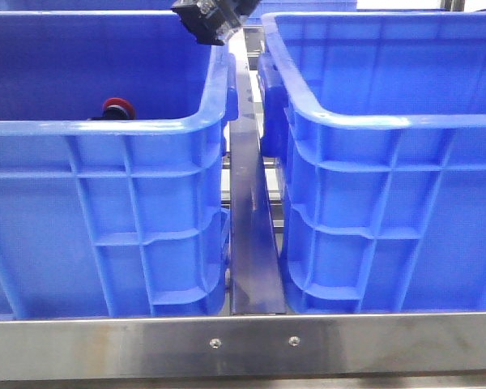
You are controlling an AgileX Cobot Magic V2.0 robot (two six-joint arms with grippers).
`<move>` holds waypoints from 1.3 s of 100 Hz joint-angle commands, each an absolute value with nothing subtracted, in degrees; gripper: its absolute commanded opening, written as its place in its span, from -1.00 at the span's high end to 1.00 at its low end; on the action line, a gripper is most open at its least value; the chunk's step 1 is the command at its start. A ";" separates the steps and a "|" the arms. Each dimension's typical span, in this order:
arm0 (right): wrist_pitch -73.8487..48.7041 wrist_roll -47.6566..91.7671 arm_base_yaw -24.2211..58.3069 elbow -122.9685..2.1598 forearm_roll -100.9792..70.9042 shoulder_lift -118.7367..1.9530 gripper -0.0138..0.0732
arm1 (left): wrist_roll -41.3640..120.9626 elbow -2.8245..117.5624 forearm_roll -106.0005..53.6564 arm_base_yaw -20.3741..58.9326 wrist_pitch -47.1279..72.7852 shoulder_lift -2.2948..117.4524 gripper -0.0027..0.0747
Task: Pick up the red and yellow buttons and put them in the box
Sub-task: 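Grasp the yellow button with the right gripper, release left gripper, then lower the yellow button into the empty crate with the right gripper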
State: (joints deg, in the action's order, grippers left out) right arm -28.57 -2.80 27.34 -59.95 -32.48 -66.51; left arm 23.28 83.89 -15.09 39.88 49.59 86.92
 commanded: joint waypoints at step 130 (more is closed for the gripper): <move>-21.88 8.35 17.79 -67.69 -21.01 -70.83 0.43 | 23.34 86.01 -16.49 39.97 48.98 84.47 -0.67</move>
State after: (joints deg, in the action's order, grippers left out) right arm -26.88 6.42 19.58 -65.64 -26.37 -72.65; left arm 23.28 83.99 -15.09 39.91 51.13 86.92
